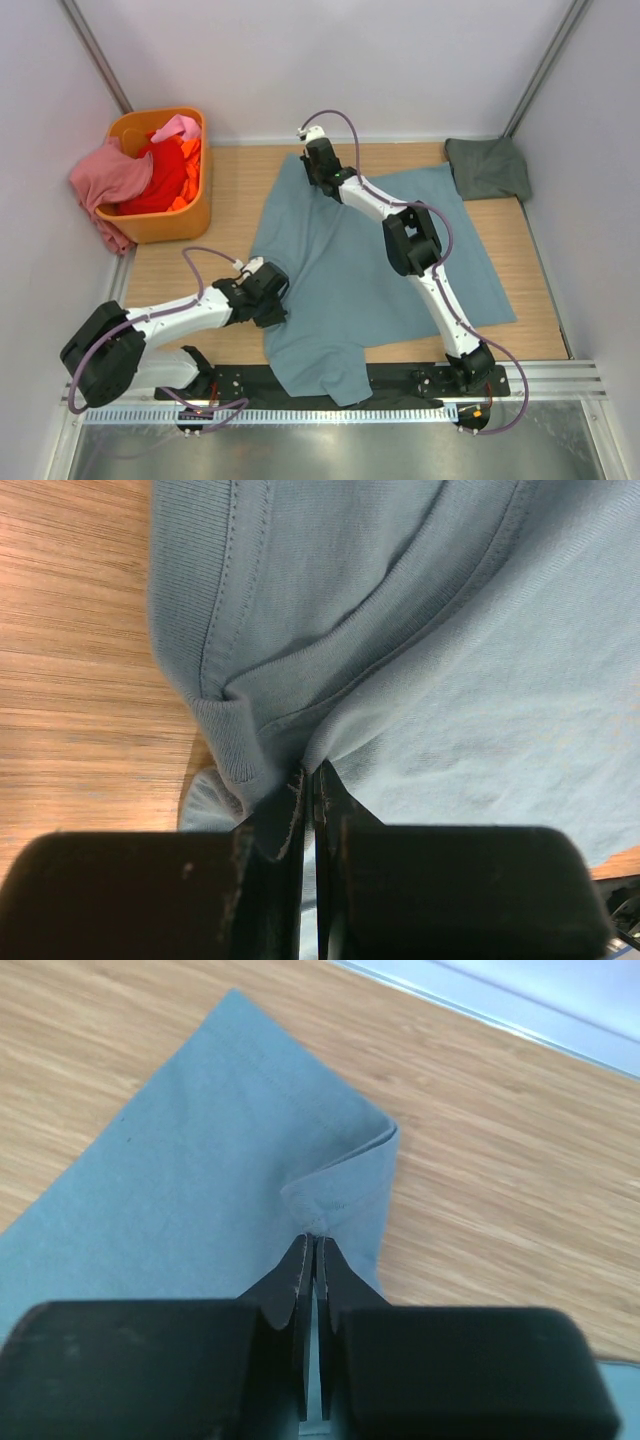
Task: Fold and stack the t-shirts
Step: Flatten the tshirt out
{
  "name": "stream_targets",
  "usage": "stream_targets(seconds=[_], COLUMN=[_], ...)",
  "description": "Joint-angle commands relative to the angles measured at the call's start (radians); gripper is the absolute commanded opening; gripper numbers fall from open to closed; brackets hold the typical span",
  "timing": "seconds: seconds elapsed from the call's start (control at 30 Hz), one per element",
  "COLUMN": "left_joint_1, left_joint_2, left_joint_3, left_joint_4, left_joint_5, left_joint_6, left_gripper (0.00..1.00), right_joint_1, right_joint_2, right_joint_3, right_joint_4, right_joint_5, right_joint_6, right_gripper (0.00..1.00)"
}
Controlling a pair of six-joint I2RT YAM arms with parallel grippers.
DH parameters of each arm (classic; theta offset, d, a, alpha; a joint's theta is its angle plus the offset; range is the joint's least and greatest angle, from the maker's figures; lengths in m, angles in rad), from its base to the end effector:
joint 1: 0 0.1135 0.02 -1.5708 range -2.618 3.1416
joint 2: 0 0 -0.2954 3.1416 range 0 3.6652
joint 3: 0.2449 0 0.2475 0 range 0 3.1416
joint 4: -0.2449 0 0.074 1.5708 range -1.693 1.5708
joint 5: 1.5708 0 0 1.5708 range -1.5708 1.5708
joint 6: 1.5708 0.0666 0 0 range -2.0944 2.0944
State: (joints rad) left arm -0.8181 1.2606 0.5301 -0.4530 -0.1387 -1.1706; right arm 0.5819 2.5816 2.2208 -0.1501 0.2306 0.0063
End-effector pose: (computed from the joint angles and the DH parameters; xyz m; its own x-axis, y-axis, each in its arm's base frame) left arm 0.1445 -0.1408 0.1497 -0.8795 -0.3953 -0.2650 -0.3152 0.9010 -0.2980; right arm 0.5407 0.3375 0.1739 -0.4108 -0.2629 -0.8730 -0.3659 0.9246 -0.1063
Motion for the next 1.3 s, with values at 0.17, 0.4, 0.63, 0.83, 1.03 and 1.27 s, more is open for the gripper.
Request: stream_targets(seconds=[0.17,0.4,0.63,0.83,1.03,1.27], left_joint_1=[-0.021,-0.032,-0.053,-0.084,-0.093,0.089], left_joint_2=[0.138,0.186,0.226,0.198,0.053,0.046], left_joint_3=[-0.07,-0.05,-0.022,0.034,0.203,0.514], left_joint_4=[-0.125,-0.11,-0.111,-0.18,-0.438,-0.452], left_joint_5=[-0.033,-0.03,-0.027,-0.047,-0.23,-0.3], left_joint_6=[0.017,0.017,0.012,0.0,0.058,0.311], left_gripper=[0.0,0.0,0.0,0.16,0.51,0.63], right_joint_1=[-0.031,-0.094,-0.165,-0.194,-0.174,-0.165], right_joint_2=[-0.006,0.037,0.124,0.161,-0.168,-0.598], right_joint_3=[0.033,0.046,0.148,0.221,-0.103,-0.434], right_joint_4=[0.107,0.217,0.245,0.27,0.381,0.227], right_joint_5=[0.087,0.072,0.024,-0.057,-0.103,-0.022], right_joint_6=[-0.011,0.056,0.144,0.161,0.166,0.176], right_gripper=[0.01,0.01,0.02,0.9,0.96,0.95])
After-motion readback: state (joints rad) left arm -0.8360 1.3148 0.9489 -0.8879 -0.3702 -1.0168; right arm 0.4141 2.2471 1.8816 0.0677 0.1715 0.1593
